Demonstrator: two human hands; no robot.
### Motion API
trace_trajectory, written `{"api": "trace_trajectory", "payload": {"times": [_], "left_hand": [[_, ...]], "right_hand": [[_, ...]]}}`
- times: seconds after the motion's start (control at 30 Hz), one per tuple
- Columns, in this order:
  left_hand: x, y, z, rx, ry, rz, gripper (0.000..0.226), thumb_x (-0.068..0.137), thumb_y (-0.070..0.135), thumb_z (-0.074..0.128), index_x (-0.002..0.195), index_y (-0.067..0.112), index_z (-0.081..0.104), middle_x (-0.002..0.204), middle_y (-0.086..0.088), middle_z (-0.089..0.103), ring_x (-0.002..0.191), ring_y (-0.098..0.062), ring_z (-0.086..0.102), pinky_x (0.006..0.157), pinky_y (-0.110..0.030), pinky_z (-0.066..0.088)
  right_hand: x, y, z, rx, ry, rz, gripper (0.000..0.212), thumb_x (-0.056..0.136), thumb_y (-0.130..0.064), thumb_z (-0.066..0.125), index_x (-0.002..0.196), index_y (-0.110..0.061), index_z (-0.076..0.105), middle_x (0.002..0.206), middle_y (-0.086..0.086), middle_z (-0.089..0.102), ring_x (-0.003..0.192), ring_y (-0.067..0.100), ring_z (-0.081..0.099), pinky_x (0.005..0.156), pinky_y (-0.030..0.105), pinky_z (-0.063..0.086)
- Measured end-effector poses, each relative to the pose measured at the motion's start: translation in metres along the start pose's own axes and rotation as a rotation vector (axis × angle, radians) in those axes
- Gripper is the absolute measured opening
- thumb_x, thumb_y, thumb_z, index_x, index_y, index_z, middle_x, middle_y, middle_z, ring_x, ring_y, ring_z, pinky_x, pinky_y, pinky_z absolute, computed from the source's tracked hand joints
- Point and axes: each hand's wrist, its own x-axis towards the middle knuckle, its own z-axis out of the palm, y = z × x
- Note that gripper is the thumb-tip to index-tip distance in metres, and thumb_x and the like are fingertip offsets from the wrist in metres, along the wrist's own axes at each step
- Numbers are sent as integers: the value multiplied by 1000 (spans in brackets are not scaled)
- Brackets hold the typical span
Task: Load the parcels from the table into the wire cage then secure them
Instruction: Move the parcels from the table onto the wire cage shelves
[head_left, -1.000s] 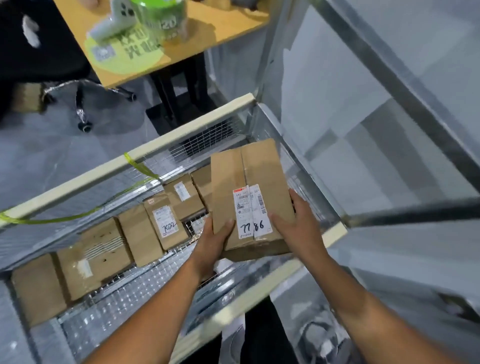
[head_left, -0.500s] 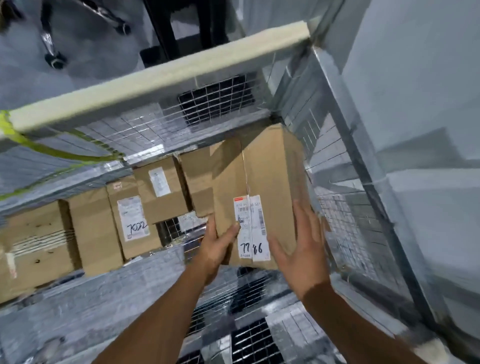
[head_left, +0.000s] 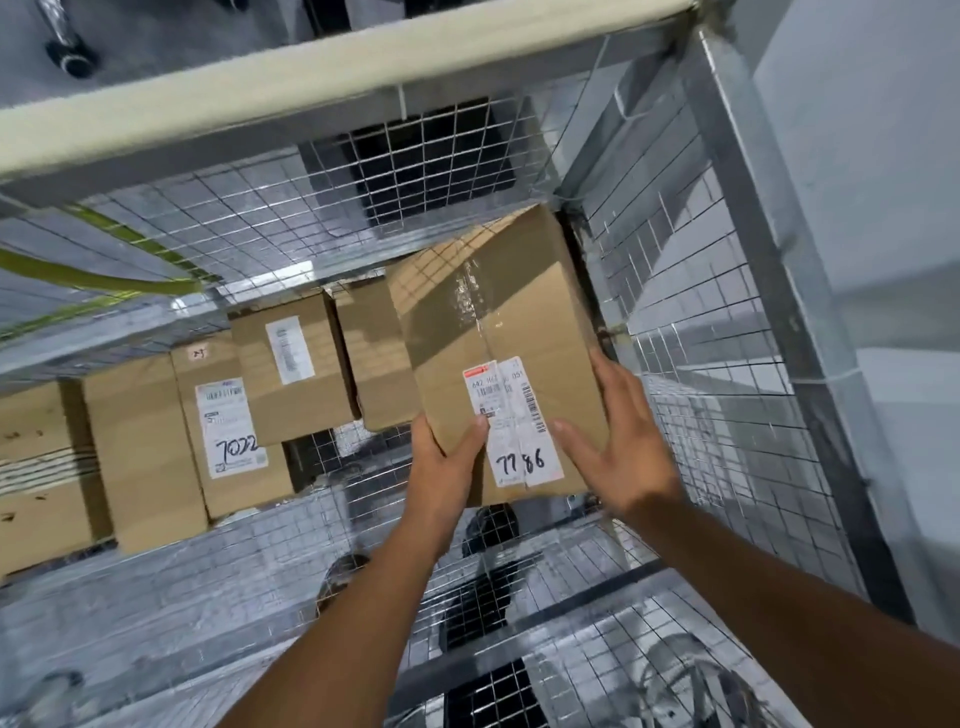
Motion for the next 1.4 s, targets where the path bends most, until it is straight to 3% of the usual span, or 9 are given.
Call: {"api": "trace_trajectory", "payload": {"times": [0.23,0.37,0.47,0.6,0.73,0.87,1.07,1.23,1.4], "left_hand": [[12,7,34,285,147,76,64,94,39,72,144,29,35,126,6,61,116,-26,63,100,-48,54],[36,9,38,573,256,254,70,94,43,70,150,22,35,144,-6,51,132,-31,52,108,-52,47],[58,10,23,1184,375,478,78,98,61,53,159,22,24,166,-19,22,155,-42,14,125,-52,15],[86,37,13,1291,199,622,70,100,67,45,156,24,39,159,-23,39,148,-47,31,119,-55,29],[114,63,10,1534,104,694,84,96,74,41,164,39,4,172,-6,-17,157,-34,-18,126,-47,-10],[122,68,13,1614,126,785,94,92,75,47,164,32,5,173,-7,-14,158,-33,-15,127,-46,-8],[140,75,12,1446,71,845,102,82,84,54,162,37,11,174,-7,1,158,-33,-12,124,-53,-4],[158,80,10,1537,-4,770,100,82,88,43,163,40,7,174,-6,5,159,-33,-10,125,-48,-1],[173,73,8,1649,-39,670,93,88,88,31,163,42,0,174,-4,-1,160,-31,5,127,-45,-1]], "right_hand": [[22,30,1,-468,64,-41,92,94,-53,60,162,-26,4,156,10,33,139,31,41,113,51,42],[54,33,10,-861,81,-198,96,97,-65,46,164,-21,-5,171,16,9,156,40,12,126,56,8],[72,36,19,-941,108,-338,90,99,-62,44,165,-21,-2,171,20,-6,158,40,-4,126,52,-5],[87,31,29,-926,128,-295,86,102,-60,42,165,-14,7,170,20,-9,159,37,-8,128,49,-6],[102,27,36,-1126,11,-189,83,102,-65,26,164,-14,10,171,21,3,158,38,-11,127,54,-7],[109,23,34,-1243,-36,-223,82,102,-67,16,163,-12,15,170,18,18,159,37,2,127,56,-6],[119,12,43,-1066,-70,-350,57,97,-48,49,140,-11,47,140,20,51,135,39,40,122,51,23],[147,6,46,-866,-216,-89,60,101,-55,35,119,-8,67,102,17,57,97,32,49,99,45,48],[161,19,62,-968,-289,9,69,102,-60,28,104,-8,74,86,17,54,85,29,44,96,42,45]]}}
